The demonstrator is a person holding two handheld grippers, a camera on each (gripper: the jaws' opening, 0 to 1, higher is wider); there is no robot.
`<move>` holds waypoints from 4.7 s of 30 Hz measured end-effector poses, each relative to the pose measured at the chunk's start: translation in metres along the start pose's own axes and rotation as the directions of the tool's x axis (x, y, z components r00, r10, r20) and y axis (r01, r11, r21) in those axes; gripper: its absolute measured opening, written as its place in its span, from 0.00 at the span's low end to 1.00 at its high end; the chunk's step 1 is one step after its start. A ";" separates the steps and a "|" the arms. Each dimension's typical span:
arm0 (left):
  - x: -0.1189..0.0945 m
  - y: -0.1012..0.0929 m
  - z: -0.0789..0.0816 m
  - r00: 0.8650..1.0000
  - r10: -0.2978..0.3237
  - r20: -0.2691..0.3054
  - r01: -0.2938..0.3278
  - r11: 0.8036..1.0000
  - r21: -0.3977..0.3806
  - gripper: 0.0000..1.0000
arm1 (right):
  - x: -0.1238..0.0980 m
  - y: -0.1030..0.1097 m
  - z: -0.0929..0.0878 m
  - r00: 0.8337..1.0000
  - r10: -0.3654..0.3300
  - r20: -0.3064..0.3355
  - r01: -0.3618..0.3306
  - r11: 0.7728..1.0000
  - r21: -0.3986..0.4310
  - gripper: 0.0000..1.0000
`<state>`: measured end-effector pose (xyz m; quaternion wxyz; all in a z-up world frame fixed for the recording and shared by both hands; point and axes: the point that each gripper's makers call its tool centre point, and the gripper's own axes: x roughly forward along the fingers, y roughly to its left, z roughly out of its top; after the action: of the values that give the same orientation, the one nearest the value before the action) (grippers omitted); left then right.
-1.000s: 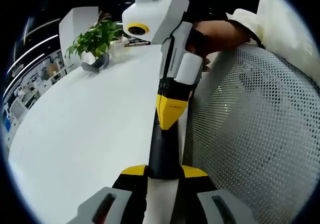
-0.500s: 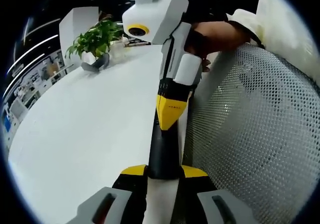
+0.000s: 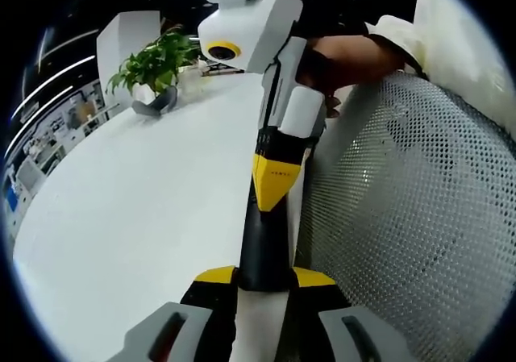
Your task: Press the specified remote control buttons in sequence, fully releasing each button before pressing the next.
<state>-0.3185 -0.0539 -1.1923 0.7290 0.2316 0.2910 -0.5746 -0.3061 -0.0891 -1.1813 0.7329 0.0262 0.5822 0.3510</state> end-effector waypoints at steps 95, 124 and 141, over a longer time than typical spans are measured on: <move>-0.003 0.009 0.008 0.999 -0.007 -0.042 0.008 1.000 0.028 0.24 | -0.136 -0.022 0.067 0.653 -0.279 0.704 0.416 0.909 -0.025 0.55; -0.010 0.095 -0.004 0.985 0.031 -0.167 -0.014 0.995 0.099 0.24 | -0.152 -0.047 0.069 0.476 -0.430 0.767 0.632 0.774 0.041 0.70; -0.007 0.183 0.011 0.973 0.088 -0.213 -0.050 0.983 0.179 0.24 | -0.151 -0.051 0.066 0.483 -0.455 0.748 0.636 0.769 0.057 0.72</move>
<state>-0.1405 -0.0134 -1.1790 0.6891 0.3660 0.3110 -0.5427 -0.2352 -0.1850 -1.0564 0.9708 -0.1090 0.1756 0.1216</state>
